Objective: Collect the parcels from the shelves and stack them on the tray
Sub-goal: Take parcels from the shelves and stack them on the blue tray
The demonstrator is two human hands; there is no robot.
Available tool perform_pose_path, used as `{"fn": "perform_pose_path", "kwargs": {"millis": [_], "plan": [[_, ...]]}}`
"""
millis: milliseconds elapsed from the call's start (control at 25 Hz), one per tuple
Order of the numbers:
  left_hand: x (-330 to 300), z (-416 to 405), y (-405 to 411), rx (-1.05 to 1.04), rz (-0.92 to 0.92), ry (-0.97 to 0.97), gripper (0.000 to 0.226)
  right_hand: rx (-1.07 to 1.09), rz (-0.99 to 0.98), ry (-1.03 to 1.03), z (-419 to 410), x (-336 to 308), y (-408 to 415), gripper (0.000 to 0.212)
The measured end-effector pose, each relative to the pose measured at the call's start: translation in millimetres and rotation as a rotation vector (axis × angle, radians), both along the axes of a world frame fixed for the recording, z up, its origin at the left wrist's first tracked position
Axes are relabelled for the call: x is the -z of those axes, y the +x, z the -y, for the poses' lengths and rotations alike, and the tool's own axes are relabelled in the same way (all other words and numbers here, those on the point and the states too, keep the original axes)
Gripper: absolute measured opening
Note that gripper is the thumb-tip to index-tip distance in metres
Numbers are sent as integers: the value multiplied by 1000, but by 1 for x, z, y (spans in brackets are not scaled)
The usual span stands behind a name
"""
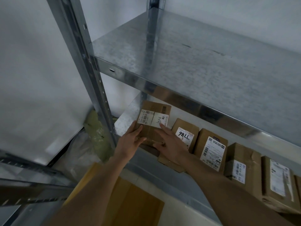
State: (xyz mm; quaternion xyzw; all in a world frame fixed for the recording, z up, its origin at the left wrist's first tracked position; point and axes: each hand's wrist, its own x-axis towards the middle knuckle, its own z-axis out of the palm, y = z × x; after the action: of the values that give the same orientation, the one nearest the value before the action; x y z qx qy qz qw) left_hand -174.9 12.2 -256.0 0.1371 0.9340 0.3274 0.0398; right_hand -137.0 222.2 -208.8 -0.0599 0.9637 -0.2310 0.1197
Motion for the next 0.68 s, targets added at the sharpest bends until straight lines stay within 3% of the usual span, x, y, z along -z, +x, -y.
{"fn": "perform_pose_path", "kwargs": {"millis": [200,520,680], "plan": [[-2,1,0,-70,-8,39,50,-11,21,-44,11,3,-26,75],[5,3,-9,-26,-43,231,46,-26,40,-60,8,16,-49,72],[8,4,-23,68,-15,278,59,-51,64,-73,4,23,-59,73]]}}
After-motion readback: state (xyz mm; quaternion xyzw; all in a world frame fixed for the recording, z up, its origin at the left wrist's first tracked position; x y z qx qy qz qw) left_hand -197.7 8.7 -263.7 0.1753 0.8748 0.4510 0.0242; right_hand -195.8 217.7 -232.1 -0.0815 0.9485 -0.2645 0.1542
